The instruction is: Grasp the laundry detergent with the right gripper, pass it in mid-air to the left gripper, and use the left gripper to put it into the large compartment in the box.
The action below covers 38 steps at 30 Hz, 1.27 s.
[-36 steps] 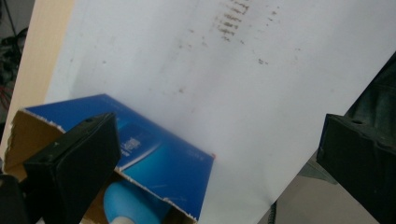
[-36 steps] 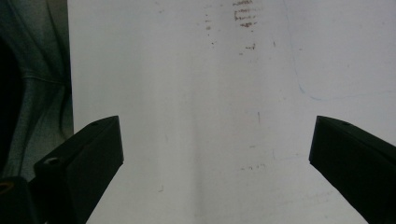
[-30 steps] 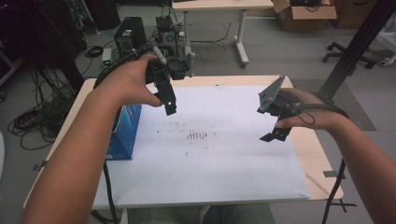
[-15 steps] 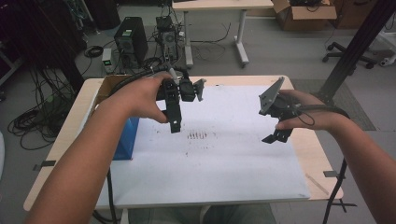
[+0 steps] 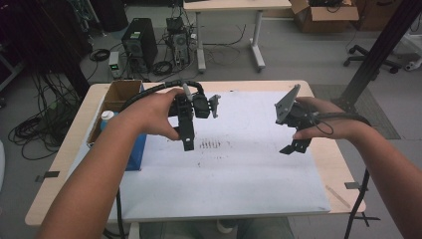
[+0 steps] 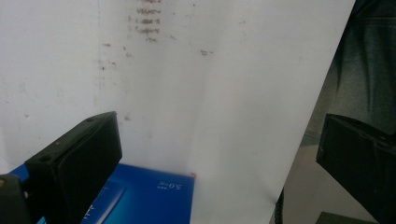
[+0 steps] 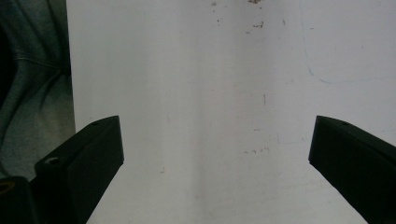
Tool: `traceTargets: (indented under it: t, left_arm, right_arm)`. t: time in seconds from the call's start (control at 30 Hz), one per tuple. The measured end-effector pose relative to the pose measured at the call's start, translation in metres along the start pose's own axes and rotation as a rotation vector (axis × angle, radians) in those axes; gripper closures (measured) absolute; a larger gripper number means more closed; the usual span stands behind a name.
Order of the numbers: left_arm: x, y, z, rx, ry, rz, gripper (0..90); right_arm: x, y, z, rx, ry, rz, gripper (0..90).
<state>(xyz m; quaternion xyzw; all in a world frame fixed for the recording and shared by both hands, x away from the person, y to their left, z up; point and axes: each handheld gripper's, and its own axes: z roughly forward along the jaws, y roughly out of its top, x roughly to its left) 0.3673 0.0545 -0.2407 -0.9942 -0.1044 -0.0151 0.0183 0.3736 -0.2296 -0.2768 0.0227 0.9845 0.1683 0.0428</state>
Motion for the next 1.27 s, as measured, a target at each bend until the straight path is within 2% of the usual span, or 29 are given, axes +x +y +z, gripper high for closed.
traceTargets:
  t: [0.17, 0.57, 1.27]
  left_arm:
    - [0.002, -0.002, -0.001, -0.006, 0.003, -0.013, 0.5]
    - [0.012, -0.008, -0.004, -0.034, 0.010, -0.017, 0.6]
    - [0.011, -0.007, -0.009, -0.032, 0.011, -0.026, 0.7]
  right_arm:
    - [-0.007, 0.001, -0.003, 0.029, -0.001, 0.000, 3.2]
    - [-0.021, 0.001, -0.005, 0.051, 0.000, 0.012, 3.3]
    - [-0.020, 0.001, -0.008, 0.035, -0.005, 0.006, 3.3]
